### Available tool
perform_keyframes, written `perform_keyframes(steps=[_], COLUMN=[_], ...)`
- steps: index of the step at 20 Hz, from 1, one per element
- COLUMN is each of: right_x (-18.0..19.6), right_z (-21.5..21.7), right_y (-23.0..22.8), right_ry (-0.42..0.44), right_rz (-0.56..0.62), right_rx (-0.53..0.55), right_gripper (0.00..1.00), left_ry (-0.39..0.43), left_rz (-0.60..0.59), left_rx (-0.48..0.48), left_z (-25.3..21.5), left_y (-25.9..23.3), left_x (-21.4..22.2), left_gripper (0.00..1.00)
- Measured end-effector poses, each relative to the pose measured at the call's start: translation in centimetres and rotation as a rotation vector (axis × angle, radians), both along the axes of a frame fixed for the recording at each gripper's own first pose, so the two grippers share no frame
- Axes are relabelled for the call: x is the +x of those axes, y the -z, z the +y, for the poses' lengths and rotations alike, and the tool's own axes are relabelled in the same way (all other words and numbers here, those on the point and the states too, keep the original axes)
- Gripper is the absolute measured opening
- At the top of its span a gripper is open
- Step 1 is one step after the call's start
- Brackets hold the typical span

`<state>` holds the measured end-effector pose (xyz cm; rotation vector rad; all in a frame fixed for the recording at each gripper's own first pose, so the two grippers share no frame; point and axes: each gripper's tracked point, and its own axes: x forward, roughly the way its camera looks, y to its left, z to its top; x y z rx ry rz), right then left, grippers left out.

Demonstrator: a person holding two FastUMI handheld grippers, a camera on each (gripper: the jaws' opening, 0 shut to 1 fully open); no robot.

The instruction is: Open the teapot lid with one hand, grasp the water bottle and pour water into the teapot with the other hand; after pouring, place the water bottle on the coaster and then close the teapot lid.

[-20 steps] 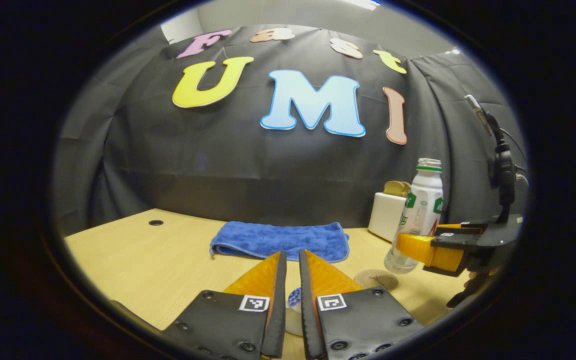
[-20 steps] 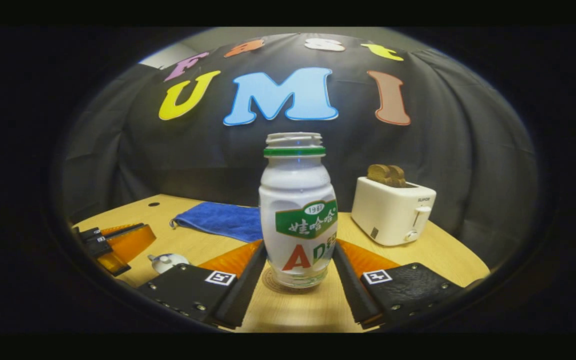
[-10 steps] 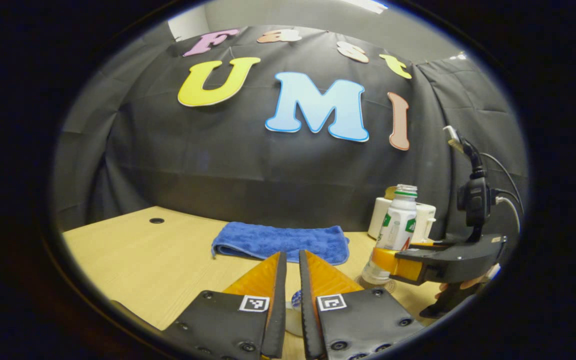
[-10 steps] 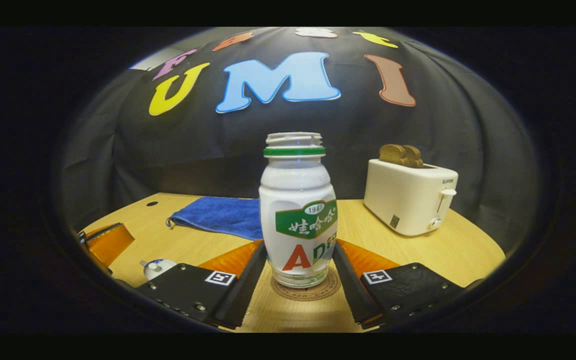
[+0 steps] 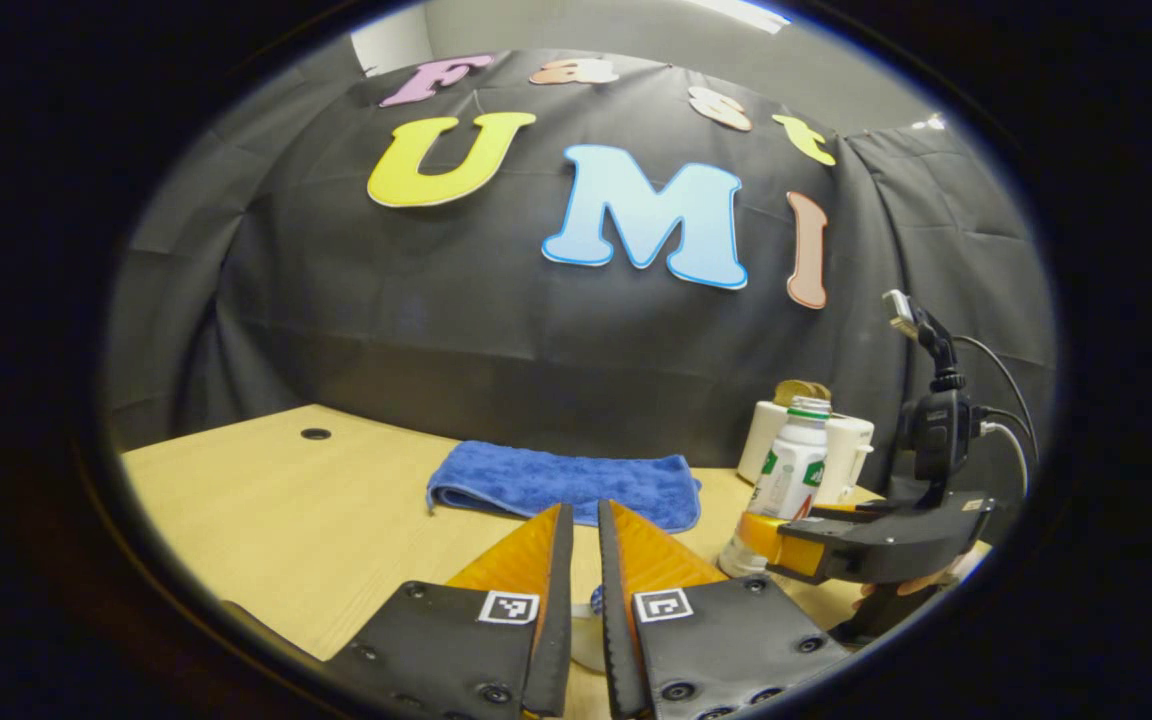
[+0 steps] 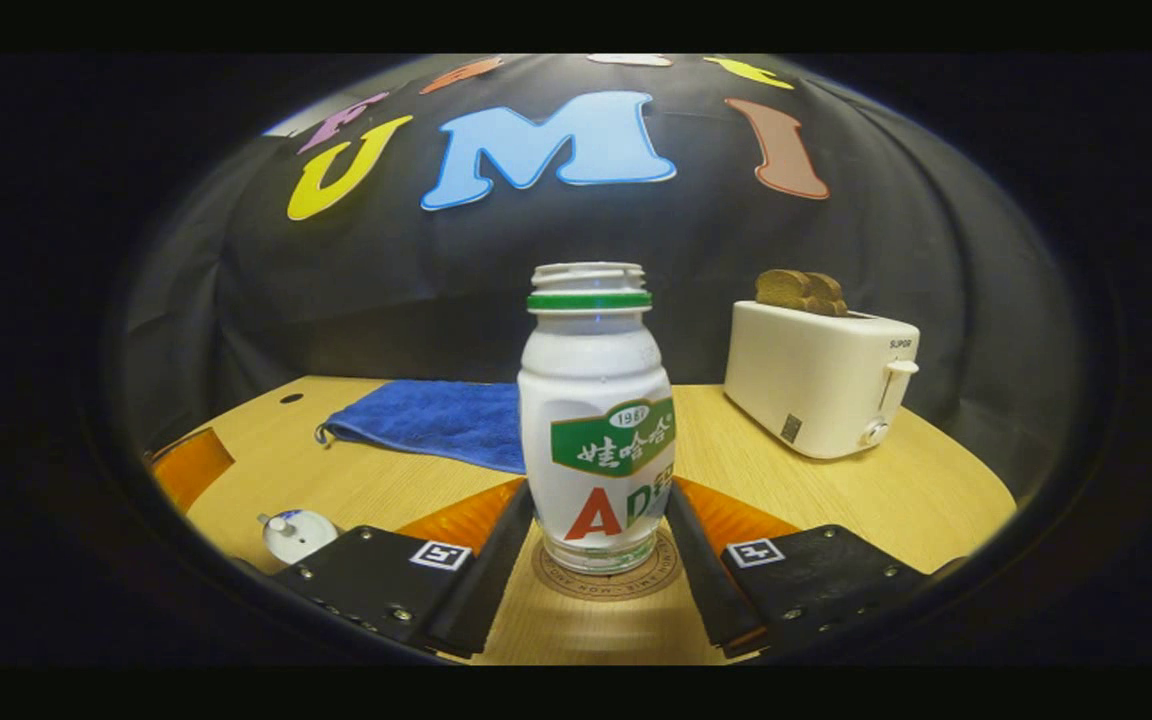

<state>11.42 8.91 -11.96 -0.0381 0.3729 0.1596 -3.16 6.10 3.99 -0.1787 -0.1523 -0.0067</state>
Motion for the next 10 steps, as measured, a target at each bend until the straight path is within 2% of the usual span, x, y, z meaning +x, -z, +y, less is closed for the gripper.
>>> perform_keyframes(steps=[1,2,3,5,6,7,10], right_x=[0.0,0.0,0.1,0.0,-0.1,-0.2,-0.8], right_z=[0.1,0.0,-0.1,-0.1,0.0,0.1,-0.2], right_y=[0.0,0.0,-0.1,-0.1,-0.2,-0.4,-1.2], right_ry=[-0.002,-0.001,-0.001,0.0,-0.007,-0.012,-0.018], right_rz=[-0.002,-0.001,-0.002,-0.001,-0.006,-0.011,-0.034], right_rx=[-0.006,-0.007,-0.003,0.007,0.018,0.026,0.018], right_gripper=[0.78,0.63,0.8,0.8,0.8,0.84,0.84], left_ry=[0.001,0.001,0.002,0.004,0.006,0.007,0.006], left_rz=[0.001,0.003,0.004,0.008,0.01,0.01,0.012], left_rx=[0.001,0.003,0.004,0.003,0.002,0.002,0.006], left_z=[0.0,-0.1,-0.2,-0.2,-0.2,-0.3,-0.3], left_y=[0.0,0.2,0.2,0.3,0.4,0.4,0.5], left_x=[0.0,0.0,0.1,0.3,0.3,0.3,0.3], left_gripper=[0.29,0.28,0.28,0.29,0.21,0.21,0.21])
